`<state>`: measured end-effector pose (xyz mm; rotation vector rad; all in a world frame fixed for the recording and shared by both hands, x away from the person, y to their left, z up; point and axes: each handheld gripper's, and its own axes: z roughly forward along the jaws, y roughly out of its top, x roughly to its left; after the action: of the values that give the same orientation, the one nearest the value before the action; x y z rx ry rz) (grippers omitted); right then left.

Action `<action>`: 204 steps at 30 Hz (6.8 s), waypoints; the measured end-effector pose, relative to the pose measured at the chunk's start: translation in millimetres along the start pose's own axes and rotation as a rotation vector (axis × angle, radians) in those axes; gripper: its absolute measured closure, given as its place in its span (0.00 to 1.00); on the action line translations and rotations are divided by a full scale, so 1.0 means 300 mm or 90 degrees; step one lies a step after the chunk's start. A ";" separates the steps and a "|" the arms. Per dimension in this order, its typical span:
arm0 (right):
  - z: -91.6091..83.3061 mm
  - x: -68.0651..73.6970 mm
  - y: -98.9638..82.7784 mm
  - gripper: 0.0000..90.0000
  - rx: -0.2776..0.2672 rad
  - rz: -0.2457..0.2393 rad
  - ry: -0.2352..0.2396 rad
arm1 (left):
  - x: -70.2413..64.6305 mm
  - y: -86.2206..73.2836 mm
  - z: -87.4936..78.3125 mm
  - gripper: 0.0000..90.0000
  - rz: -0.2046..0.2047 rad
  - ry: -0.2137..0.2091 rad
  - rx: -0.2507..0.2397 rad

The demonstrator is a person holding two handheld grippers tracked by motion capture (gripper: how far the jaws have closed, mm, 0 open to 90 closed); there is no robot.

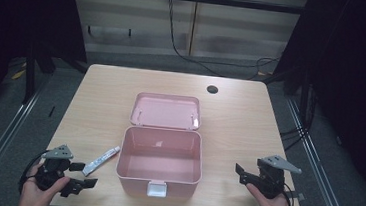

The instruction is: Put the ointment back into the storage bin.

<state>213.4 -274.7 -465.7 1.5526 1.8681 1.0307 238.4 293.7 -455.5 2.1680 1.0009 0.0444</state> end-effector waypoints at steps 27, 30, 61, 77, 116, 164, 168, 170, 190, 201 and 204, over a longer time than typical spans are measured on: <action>-0.044 0.034 -0.001 0.19 -0.021 -0.012 0.057 | -0.043 0.084 -0.015 0.33 0.029 0.033 0.025; -0.045 0.035 0.001 0.19 -0.019 -0.009 0.065 | -0.036 0.109 -0.018 0.39 0.038 0.053 0.045; -0.044 0.049 0.005 0.25 -0.010 -0.027 0.117 | 0.054 0.298 0.103 0.54 0.075 0.024 0.168; -0.039 0.046 0.004 0.24 0.001 -0.024 0.126 | 0.110 0.288 0.164 0.67 0.071 0.030 0.211; -0.031 0.041 0.005 0.25 0.012 -0.024 0.127 | 0.112 0.277 0.239 0.79 0.076 0.065 0.289; -0.034 0.042 0.004 0.25 0.022 -0.029 0.129 | 0.131 0.257 0.080 0.79 0.029 -0.015 0.199; -0.032 0.042 0.004 0.24 0.025 -0.029 0.129 | 0.123 0.261 0.054 0.79 0.033 -0.015 0.191; -0.032 0.042 0.004 0.24 0.025 -0.028 0.130 | 0.121 0.261 0.049 0.79 0.035 -0.023 0.192; -0.028 0.045 0.005 0.24 0.031 -0.024 0.134 | 0.088 0.298 -0.020 0.79 0.046 -0.044 0.171; -0.026 0.044 0.004 0.24 0.032 -0.023 0.136 | 0.073 0.334 -0.053 0.79 0.072 -0.056 0.173; -0.027 0.044 0.004 0.24 0.032 -0.022 0.137 | 0.070 0.344 -0.061 0.79 0.071 -0.057 0.170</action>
<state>204.8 -263.7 -458.8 1.4808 2.0726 1.1828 313.7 274.9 -382.0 2.4431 0.8755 -0.1401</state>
